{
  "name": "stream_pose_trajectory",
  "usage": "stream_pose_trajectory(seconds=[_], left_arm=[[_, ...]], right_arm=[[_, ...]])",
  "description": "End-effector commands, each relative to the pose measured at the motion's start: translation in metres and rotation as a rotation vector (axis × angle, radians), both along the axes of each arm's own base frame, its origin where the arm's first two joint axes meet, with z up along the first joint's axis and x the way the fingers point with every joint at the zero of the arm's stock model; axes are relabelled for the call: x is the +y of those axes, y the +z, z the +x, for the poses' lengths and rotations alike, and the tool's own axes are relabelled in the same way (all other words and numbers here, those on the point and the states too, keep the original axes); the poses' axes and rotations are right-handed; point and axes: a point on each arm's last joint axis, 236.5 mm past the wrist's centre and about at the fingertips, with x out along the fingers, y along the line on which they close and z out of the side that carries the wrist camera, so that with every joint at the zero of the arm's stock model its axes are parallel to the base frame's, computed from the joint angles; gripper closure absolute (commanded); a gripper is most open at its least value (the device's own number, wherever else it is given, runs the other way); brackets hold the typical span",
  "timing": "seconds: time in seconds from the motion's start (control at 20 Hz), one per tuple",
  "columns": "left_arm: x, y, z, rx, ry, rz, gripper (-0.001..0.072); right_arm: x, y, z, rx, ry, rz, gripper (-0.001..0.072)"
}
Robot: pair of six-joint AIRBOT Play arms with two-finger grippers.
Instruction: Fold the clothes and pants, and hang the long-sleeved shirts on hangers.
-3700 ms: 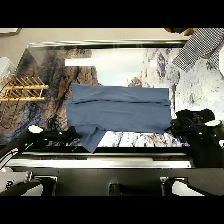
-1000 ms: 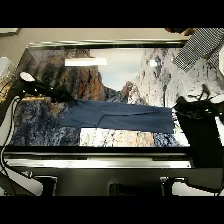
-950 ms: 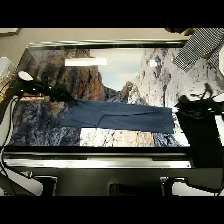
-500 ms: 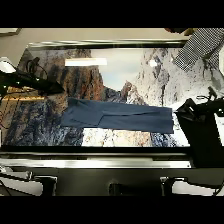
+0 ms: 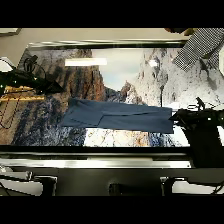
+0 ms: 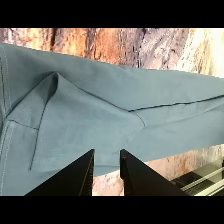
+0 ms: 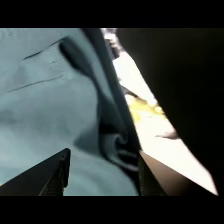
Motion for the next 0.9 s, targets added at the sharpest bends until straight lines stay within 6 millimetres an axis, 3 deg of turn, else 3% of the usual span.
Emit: stream_pose_trajectory(seconds=[0.0,0.15,0.4,0.55,0.6,0.7,0.85], left_arm=[[0.0,0.001,0.0,-0.001,0.001,0.0,0.0501],[0.0,0.001,0.0,-0.001,0.001,0.0,0.0502],[0.0,0.001,0.0,0.0,0.001,0.0,0.0502],[-0.001,0.0,-0.002,0.008,-0.005,-0.001,0.0508],[-0.001,0.0,-0.004,0.014,-0.011,-0.002,0.0543],[-0.004,0.0,-0.009,0.025,-0.029,-0.002,0.0688],[-0.025,-0.007,-0.004,0.003,-0.065,0.016,0.0688]], right_arm=[[-0.004,-0.009,0.006,-0.028,-0.016,-0.02,0.0224],[0.003,-0.015,0.011,-0.035,-0.024,0.027,0.0224],[0.042,-0.022,0.01,-0.006,0.042,0.142,0.0237],[0.054,-0.027,0.018,-0.027,0.08,0.094,0.0548],[0.056,-0.026,0.021,-0.031,0.082,0.09,0.0653],[0.055,-0.015,0.027,-0.035,0.053,0.09,0.0681],[0.041,0.02,0.034,-0.042,0.014,0.029,0.0682]])
